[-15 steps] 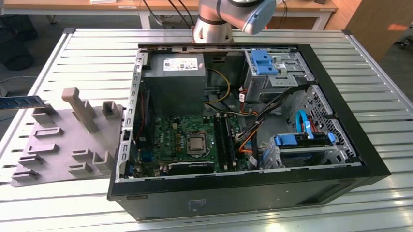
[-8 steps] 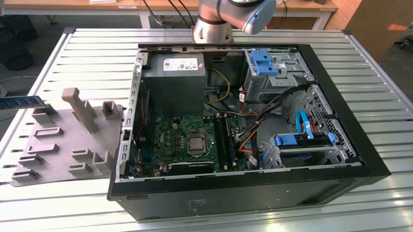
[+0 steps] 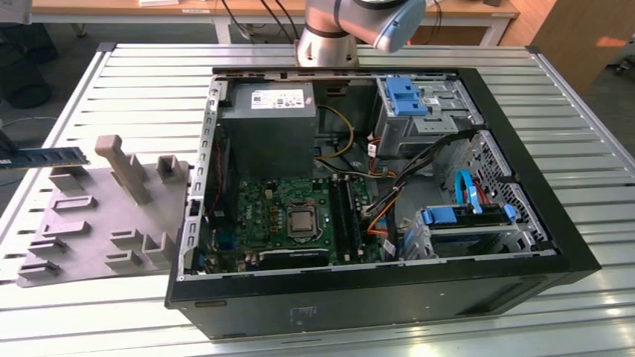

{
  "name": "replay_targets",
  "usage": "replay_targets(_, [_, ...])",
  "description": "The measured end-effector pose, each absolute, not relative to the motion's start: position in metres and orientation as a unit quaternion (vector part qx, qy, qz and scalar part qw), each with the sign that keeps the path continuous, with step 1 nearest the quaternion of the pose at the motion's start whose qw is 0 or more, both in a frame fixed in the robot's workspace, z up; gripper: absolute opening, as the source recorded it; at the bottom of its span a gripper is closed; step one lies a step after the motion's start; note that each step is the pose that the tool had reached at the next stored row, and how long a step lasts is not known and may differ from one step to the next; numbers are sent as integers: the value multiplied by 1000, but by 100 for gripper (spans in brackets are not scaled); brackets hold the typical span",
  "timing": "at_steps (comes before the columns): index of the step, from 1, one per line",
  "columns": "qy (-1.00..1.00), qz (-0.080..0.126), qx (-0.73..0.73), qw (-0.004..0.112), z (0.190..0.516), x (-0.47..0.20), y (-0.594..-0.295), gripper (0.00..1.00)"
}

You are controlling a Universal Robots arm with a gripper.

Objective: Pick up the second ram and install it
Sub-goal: 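Pick up the second ram and move it above second insertion slot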

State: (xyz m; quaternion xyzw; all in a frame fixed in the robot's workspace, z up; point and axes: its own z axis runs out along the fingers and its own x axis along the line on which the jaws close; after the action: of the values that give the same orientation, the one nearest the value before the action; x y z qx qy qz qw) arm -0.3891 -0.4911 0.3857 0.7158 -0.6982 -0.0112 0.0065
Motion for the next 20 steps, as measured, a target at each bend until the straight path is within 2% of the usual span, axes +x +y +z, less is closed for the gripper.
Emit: replay_targets(20, [-698, -12, 716, 7, 395, -368, -491, 11])
